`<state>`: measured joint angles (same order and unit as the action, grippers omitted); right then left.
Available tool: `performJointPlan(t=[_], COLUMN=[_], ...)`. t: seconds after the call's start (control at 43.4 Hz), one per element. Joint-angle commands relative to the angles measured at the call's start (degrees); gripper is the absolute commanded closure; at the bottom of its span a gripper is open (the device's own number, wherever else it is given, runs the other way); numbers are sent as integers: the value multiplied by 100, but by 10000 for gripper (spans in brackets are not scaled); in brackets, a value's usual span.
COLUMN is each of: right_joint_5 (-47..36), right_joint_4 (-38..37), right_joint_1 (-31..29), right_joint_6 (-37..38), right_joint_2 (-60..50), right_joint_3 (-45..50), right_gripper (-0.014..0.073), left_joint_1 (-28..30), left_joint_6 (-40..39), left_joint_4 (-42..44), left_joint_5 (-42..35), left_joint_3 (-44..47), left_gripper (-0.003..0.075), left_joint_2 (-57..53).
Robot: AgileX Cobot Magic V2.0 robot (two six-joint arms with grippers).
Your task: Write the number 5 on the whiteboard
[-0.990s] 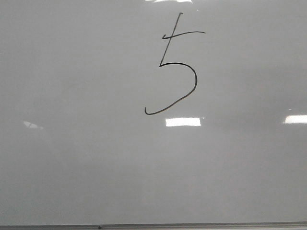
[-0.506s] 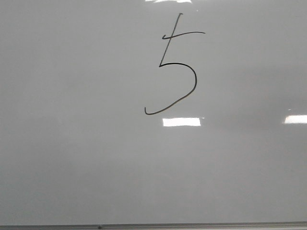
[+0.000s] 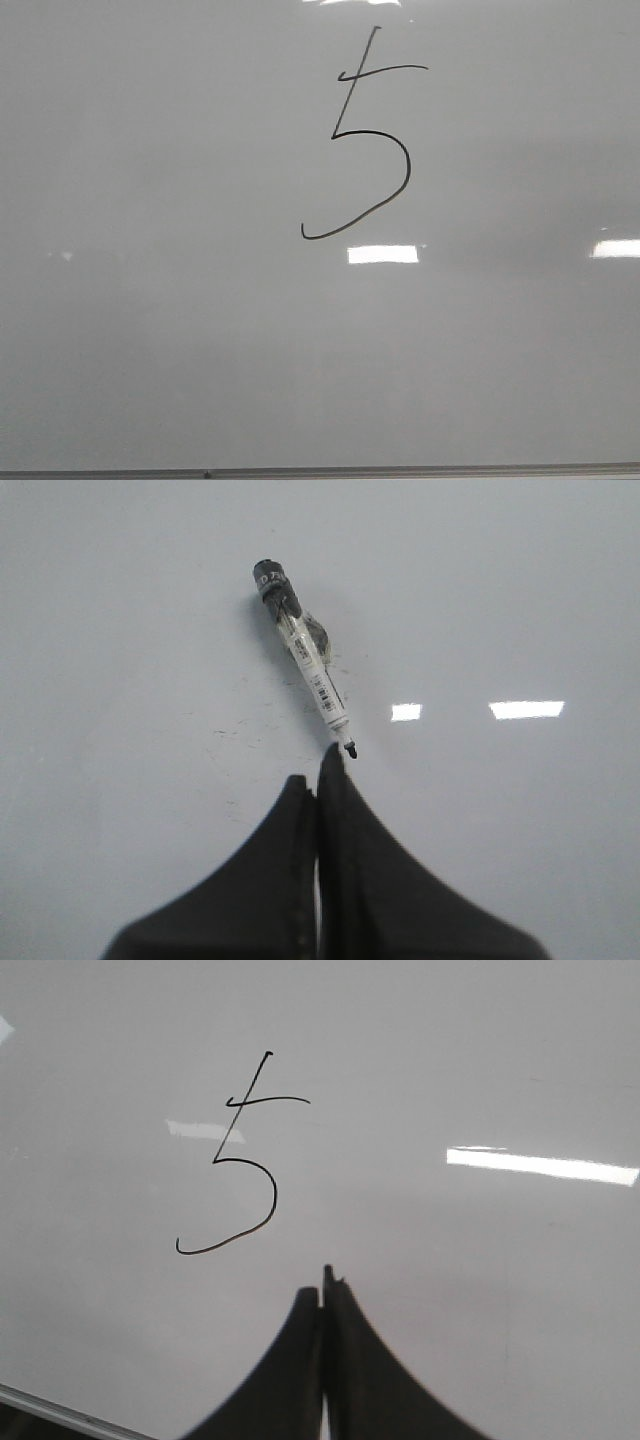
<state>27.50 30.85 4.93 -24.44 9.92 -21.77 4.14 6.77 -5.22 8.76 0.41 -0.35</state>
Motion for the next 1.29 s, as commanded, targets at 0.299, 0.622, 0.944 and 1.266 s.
performJointPlan(t=[0.299,0.622,0.944,1.266], right_joint_5=[-422,-422,-972,-2117], right_joint_4=[114,114,-700,-2971], right_joint_1=[-37,-37,-47,-303], right_joint_6=[5,5,417,2636], right_joint_2=[53,53,-28,-530], right_joint_3=[-131,-131,223,1381], right_gripper=[654,654,654,654], left_joint_1=[-40,-40,-40,-40], left_joint_6=[5,5,5,5], left_joint_4=[-18,-18,-18,-18], left_joint_5=[-477,-477,-477,-477], left_joint_3=[27,27,27,27], left_gripper=[741,741,741,741], left_joint_2=[-87,-87,-87,-87])
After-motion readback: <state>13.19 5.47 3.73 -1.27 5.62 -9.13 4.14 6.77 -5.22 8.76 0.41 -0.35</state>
